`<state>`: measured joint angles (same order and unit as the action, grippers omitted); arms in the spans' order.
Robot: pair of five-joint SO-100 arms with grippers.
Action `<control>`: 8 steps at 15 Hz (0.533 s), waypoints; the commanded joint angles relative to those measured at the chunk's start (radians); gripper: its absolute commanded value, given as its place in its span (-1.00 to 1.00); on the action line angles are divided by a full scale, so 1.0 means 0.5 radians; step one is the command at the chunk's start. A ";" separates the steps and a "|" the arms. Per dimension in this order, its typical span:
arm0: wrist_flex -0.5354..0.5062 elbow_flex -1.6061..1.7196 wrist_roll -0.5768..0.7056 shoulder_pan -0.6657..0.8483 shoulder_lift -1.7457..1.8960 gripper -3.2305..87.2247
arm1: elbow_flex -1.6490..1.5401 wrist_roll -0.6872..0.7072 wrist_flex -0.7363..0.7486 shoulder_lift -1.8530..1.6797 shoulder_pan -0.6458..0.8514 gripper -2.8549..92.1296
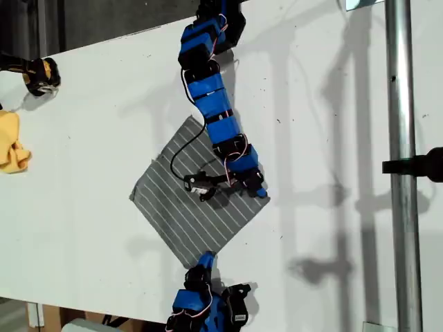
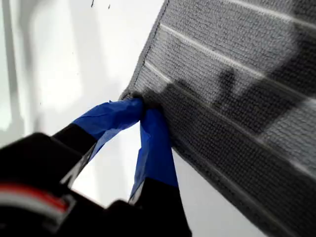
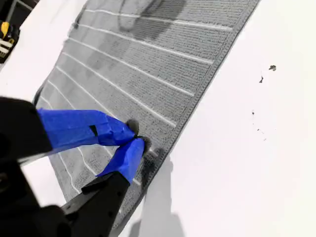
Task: Grasp corners of a towel and fold twice.
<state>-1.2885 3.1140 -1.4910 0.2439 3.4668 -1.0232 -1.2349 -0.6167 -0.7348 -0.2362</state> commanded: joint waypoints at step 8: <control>-0.006 0.012 -0.040 0.012 0.009 -0.92 | -0.166 -0.021 -0.736 -0.347 0.055 -0.94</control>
<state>-1.2885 3.1140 -1.5002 0.2470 3.4668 -1.0769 -1.2379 -0.9373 -0.8283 -0.2255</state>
